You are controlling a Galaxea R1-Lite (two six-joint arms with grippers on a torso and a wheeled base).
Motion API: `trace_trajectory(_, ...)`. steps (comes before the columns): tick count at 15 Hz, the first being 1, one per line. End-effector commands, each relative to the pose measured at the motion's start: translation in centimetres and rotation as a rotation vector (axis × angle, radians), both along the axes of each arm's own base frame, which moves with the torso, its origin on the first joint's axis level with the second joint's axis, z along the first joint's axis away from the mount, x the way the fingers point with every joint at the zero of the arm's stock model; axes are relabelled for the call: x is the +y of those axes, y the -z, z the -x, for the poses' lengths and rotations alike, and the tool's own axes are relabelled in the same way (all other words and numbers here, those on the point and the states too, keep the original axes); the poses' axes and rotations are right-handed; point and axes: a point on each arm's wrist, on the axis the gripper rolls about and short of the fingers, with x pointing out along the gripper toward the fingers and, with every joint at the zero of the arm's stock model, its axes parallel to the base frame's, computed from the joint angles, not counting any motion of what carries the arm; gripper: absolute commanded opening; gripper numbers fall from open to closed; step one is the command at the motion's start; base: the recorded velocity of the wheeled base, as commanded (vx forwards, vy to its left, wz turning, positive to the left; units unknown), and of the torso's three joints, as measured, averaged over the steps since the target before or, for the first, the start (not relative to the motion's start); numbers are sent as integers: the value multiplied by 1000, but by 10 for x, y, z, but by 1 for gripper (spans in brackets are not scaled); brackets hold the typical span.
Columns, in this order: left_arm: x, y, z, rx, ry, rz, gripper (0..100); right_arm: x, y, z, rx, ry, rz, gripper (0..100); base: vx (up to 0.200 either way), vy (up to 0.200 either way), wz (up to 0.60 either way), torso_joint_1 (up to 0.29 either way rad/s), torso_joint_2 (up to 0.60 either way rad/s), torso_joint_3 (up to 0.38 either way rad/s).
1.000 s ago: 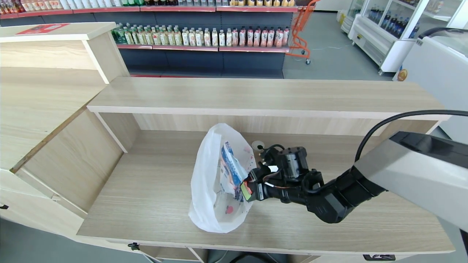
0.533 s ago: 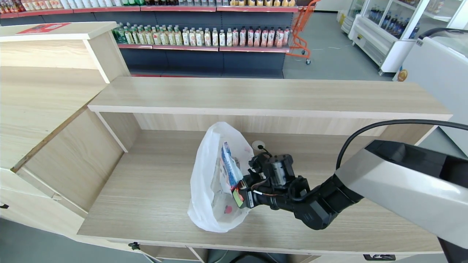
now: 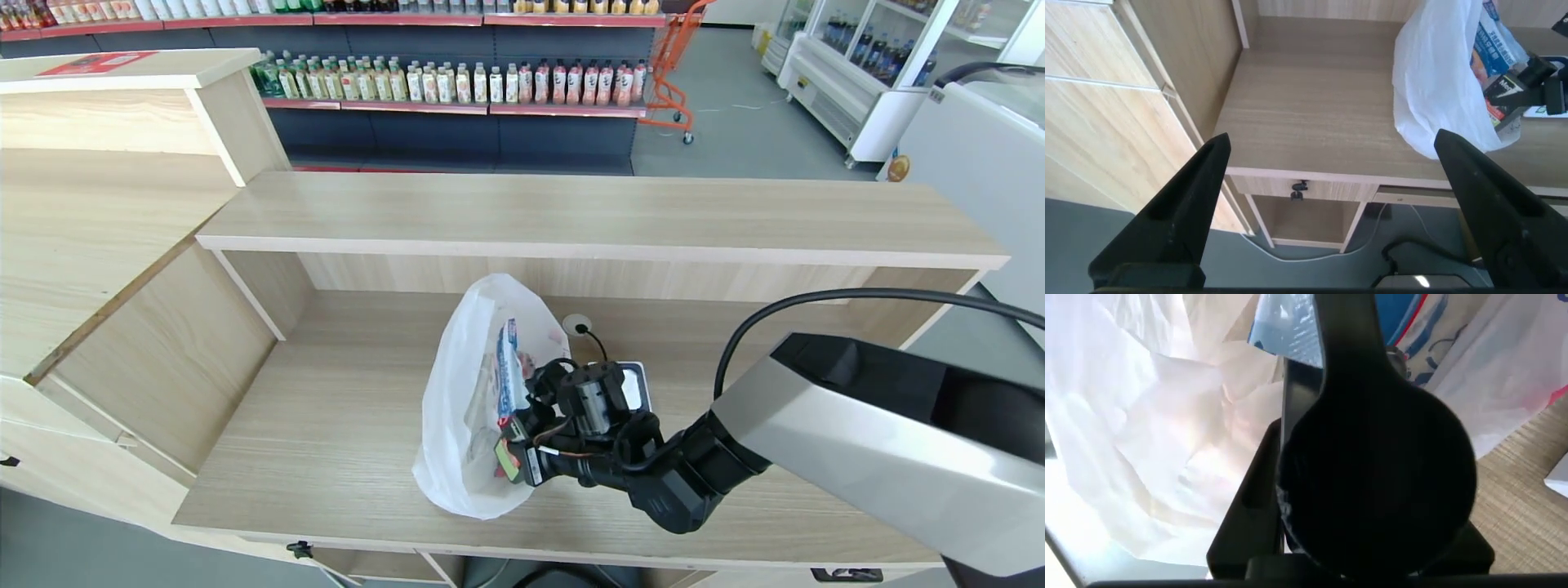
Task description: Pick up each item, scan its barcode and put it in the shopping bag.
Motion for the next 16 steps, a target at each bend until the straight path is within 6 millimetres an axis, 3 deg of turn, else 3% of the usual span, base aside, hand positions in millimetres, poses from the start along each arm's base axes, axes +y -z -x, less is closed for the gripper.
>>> trace_trajectory(1, 0, 0, 0, 1, 0, 0, 100, 2, 8, 0, 0, -14, 21, 0, 0, 0, 0, 0, 0, 0)
trace_trajectory(3, 0, 0, 0, 1, -2, 0, 100, 5, 8, -2, -9, -18, 19, 0, 0, 0, 0, 0, 0, 0)
trace_trajectory(4, 0, 0, 0, 1, -2, 0, 100, 9, 4, -4, -15, -25, -4, 100, 0, 0, 0, 0, 0, 0)
trace_trajectory(9, 0, 0, 0, 1, 0, 0, 100, 14, -29, -7, 30, -30, -182, 100, 0, 0, 0, 0, 0, 0)
trace_trajectory(12, 0, 0, 0, 1, -2, 0, 100, 11, -38, -4, 76, 3, -242, 100, 0, 0, 0, 0, 0, 0)
trace_trajectory(16, 0, 0, 0, 1, -2, 0, 100, -10, -42, -8, 111, 68, -260, 100, 0, 0, 0, 0, 0, 0)
